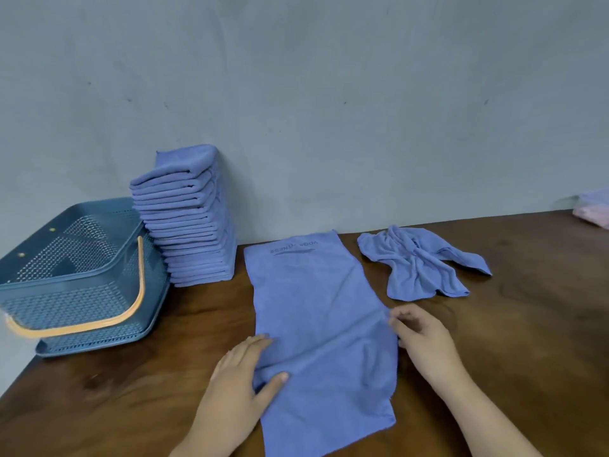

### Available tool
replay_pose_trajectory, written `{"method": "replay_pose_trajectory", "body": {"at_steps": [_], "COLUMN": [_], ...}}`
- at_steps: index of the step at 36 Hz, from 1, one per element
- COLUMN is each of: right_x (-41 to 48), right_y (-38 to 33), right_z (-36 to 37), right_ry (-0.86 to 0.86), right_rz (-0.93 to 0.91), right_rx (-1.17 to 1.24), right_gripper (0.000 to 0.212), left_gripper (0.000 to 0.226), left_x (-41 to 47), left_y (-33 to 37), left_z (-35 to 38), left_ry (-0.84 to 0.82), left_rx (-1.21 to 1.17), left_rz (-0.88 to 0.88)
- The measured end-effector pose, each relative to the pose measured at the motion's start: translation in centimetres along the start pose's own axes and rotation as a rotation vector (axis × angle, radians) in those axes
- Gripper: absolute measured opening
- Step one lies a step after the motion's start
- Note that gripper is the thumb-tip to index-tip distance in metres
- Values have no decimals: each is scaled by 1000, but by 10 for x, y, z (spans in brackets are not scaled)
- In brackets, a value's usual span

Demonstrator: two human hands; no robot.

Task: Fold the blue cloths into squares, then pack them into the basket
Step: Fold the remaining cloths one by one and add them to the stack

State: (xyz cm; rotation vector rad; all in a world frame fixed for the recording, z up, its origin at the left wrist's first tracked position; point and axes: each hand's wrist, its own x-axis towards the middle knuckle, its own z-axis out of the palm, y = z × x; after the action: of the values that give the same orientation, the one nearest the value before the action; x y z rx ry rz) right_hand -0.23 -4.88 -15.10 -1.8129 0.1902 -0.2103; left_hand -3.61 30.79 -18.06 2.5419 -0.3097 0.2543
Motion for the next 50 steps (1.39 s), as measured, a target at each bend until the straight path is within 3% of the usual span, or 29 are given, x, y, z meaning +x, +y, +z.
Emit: {"method": "replay_pose_trajectory", "body": {"at_steps": [7,10,14,17,21,27,35,39,43,50], "right_x": [-32,-47,-68,-78,-82,-88,-91,-91,-93,-91], "right_y": [10,7,-1,2,10,1,-8,-11,-13,-16], "right_z": [-5,-10,-29,-35,-32,-35,-42,-46,-44,-42], "right_ry": [-83,-180,-455,-543,-457,-370,-233,-193,-242,-300], "right_rz": [-393,-450,-489,-546,-508,-328,-210,-241,-217,-174], "right_rx": [-403,-400,-367,-555,-531,-301,51,40,2,-22], "right_gripper": [44,42,24,38,26,10,37,58,51,37], "left_gripper": [23,24,34,23,7,9,26,19,39,30], "left_x": [-25,-43,-59,-61,-59,-66,-67,-67,-69,-70], "left_y": [25,31,36,34,31,34,38,39,39,45], "left_z": [-13,-24,-31,-26,-23,-27,-37,-38,-43,-49], "left_ry": [12,-42,-192,-176,-140,-87,33,20,21,5], "left_rx": [-33,-66,-7,20,-28,-170,-397,-441,-465,-642], "left_rz": [257,343,381,401,352,177,41,11,-4,-30]}}
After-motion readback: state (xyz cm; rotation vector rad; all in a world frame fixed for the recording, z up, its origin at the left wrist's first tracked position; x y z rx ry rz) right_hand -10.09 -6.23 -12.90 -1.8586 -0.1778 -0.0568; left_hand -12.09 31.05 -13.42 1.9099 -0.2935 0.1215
